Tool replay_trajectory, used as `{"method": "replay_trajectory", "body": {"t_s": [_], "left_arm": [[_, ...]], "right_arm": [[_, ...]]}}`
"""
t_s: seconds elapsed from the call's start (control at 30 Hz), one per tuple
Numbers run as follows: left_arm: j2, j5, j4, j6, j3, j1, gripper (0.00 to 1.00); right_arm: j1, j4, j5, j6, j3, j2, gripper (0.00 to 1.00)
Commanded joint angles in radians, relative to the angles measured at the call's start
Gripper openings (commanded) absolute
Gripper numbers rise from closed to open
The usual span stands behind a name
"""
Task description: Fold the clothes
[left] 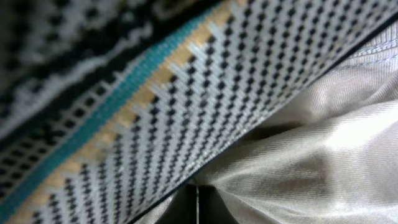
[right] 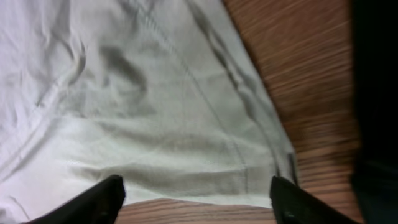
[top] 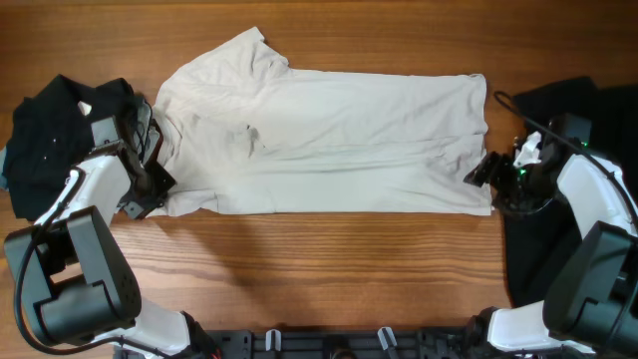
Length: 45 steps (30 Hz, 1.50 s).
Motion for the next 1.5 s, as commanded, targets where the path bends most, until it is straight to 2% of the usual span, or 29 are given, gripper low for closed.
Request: {"method": "replay_trajectory", "body": {"t_s": [0.0,0.1,0.13,0.2,0.23,0.27,0.4,0.6,0.63,0.67,0.7,0.77,0.97,1.0,1.1,1.13,1.27,1.43,1.47], "left_arm": [[0.015,-0.073,0.006,-0.024,-0.024,0.019,0.04],[0.015,-0.073,0.006,-0.023,-0.024,0.019,0.04],[0.015,-0.073,0.007,-0.024,-0.024,0.019,0.04],[0.015,-0.073,0.007,-0.023,-0.024,0.019,0.04],[0.015,-0.073,0.006,-0.02,-0.024,0.019,0.04],[0.015,-0.074,0.006,-0.02,-0.024,0.019,0.04],[0.014,-0.081,0.005,-0.02,-0.023,0.032,0.04],[0.014,-0.08,-0.018,-0.02,-0.012,0.071,0.04],[0.014,-0.08,-0.025,-0.019,-0.006,0.073,0.04],[0.014,-0.08,-0.028,-0.017,0.0,0.073,0.04],[0.014,-0.08,-0.027,-0.005,0.005,0.073,0.04],[0.014,-0.08,-0.027,-0.005,0.007,0.073,0.04],[0.014,-0.08,-0.028,-0.005,0.007,0.073,0.04],[0.014,-0.08,-0.028,-0.005,0.007,0.073,0.04],[0.014,-0.08,-0.028,-0.005,0.007,0.073,0.04],[0.014,-0.08,-0.029,-0.004,0.007,0.073,0.04],[0.014,-0.087,-0.032,0.033,0.008,0.075,0.04],[0.014,-0.089,-0.033,0.032,0.014,0.075,0.04],[0.014,-0.088,-0.037,0.033,0.018,0.075,0.04]], "right_arm": [[0.0,-0.001,-0.004,-0.007,-0.052,0.0,0.73],[0.0,0.027,0.057,0.039,-0.093,0.0,0.58],[0.0,0.03,0.05,0.04,-0.092,0.0,0.46],[0.0,0.034,0.039,0.038,-0.092,0.0,0.32],[0.0,0.042,0.065,0.039,-0.092,0.0,0.14],[-0.004,0.03,0.102,0.069,-0.085,0.0,0.04],[-0.015,-0.061,0.264,0.159,-0.03,-0.002,0.04],[-0.015,-0.094,0.264,0.161,-0.018,-0.009,0.06],[-0.014,-0.09,0.225,0.148,-0.018,-0.009,0.45],[-0.014,-0.087,0.176,0.115,-0.019,-0.009,0.65],[-0.014,-0.074,0.112,0.062,-0.023,-0.009,0.68],[-0.01,-0.026,0.071,0.053,-0.053,-0.009,0.68],[0.025,0.138,-0.005,0.057,-0.174,-0.008,0.59],[0.025,0.146,-0.016,0.056,-0.174,-0.008,0.51],[0.025,0.165,-0.065,0.038,-0.172,-0.008,0.07],[0.023,0.154,-0.037,0.039,-0.164,-0.008,0.04],[0.011,0.02,0.175,0.116,-0.062,-0.008,0.04],[0.01,-0.072,0.303,0.166,-0.011,-0.008,0.04],[0.01,-0.081,0.302,0.166,-0.011,-0.008,0.13]]}}
